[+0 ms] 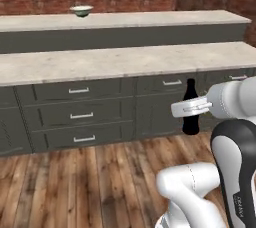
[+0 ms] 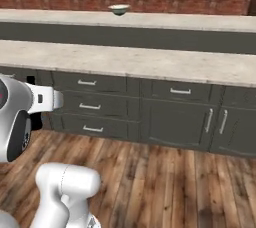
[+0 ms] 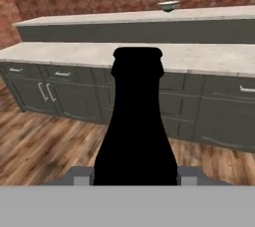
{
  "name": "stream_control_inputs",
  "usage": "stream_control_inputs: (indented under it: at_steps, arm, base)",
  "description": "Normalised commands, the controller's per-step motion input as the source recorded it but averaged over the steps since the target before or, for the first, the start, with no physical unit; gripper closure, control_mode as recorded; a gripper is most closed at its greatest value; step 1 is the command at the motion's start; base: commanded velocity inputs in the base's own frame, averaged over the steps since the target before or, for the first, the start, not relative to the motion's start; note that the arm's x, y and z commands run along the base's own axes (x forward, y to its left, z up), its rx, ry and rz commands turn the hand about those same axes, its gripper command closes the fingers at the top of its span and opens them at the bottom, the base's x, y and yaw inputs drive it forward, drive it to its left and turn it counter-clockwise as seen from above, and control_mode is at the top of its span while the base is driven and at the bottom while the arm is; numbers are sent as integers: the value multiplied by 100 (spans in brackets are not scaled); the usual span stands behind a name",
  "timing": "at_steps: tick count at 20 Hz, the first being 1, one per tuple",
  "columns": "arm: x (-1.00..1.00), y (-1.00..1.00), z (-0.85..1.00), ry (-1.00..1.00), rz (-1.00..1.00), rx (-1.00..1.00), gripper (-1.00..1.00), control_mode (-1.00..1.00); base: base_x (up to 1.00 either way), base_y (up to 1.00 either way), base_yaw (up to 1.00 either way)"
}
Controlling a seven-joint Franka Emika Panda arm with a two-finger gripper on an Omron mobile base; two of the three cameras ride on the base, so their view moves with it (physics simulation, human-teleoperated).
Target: Open the fridge, grab two sodas, and place both sodas inside the bowl with ice on the dining counter.
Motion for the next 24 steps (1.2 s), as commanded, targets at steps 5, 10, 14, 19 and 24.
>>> stream_control_inputs:
  at_steps: [5,10,14,19,24]
  arm:
    - [0,0,0,0,0,0,100,100]
    - [0,0,0,0,0,0,100,100]
    - [0,0,0,0,0,0,100,100]
    - [0,0,0,0,0,0,100,100]
    - [0,0,0,0,0,0,100,100]
  base:
    - [100,28,12]
    - [100,72,1]
    - [100,99,0]
    - [100,100,0]
    - [99,100,0]
